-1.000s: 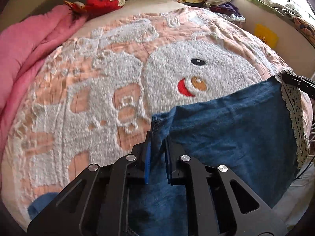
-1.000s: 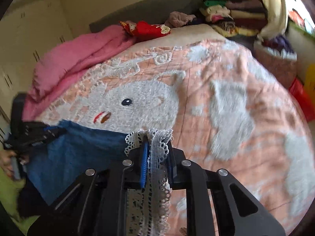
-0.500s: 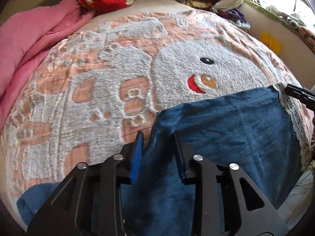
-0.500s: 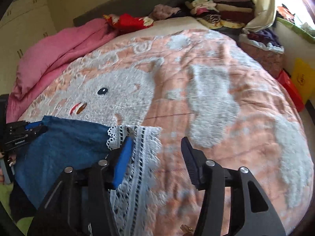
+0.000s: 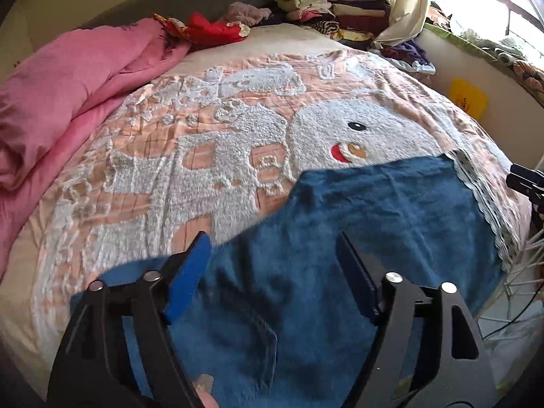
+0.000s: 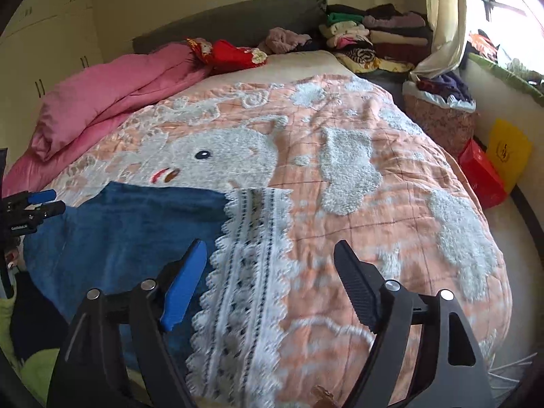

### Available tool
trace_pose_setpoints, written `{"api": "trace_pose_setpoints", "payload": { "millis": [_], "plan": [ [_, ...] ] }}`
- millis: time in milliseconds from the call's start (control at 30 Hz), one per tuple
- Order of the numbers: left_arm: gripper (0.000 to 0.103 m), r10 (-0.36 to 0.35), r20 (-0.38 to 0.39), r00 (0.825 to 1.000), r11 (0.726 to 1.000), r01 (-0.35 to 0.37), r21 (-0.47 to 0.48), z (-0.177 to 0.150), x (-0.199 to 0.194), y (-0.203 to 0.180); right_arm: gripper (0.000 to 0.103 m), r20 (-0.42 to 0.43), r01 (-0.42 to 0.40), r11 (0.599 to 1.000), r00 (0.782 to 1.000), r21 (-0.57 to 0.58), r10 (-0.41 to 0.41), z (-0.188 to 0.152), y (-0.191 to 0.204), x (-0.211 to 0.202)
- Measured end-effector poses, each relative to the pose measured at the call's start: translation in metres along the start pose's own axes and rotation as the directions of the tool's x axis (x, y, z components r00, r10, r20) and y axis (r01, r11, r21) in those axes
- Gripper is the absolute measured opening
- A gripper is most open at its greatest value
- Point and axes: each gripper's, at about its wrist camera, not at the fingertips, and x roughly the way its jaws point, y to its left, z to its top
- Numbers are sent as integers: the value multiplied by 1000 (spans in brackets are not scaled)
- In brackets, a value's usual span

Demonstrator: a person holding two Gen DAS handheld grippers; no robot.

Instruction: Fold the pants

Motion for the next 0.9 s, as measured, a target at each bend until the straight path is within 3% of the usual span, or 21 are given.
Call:
{"api": "trace_pose_setpoints", "payload": {
  "millis": [267, 600, 700, 800, 900],
  "plan": [
    [78, 28, -63, 998, 999, -29, -16, -30, -5, 4, 87, 16, -29, 998, 999, -63, 30, -13, 38, -16],
    [80, 30, -238, 971, 998, -40, -38, -52, 30, -3, 87, -88, -106, 979, 992, -174, 92, -34, 96, 7],
    [80, -14, -270, 963, 995, -14, -103, -56, 38, 11, 87, -145, -73, 978, 988, -197, 45, -43, 97, 17],
    [81, -18, -270, 963, 994, -12, -110, -57, 38, 12, 87, -214, -27, 981, 977, -192, -15, -55, 88, 29],
    [81, -13, -272, 962, 994, -16, -105, -58, 39, 12, 86, -213, -55, 990, 977, -132, 26, -64, 76, 31]
  ]
}}
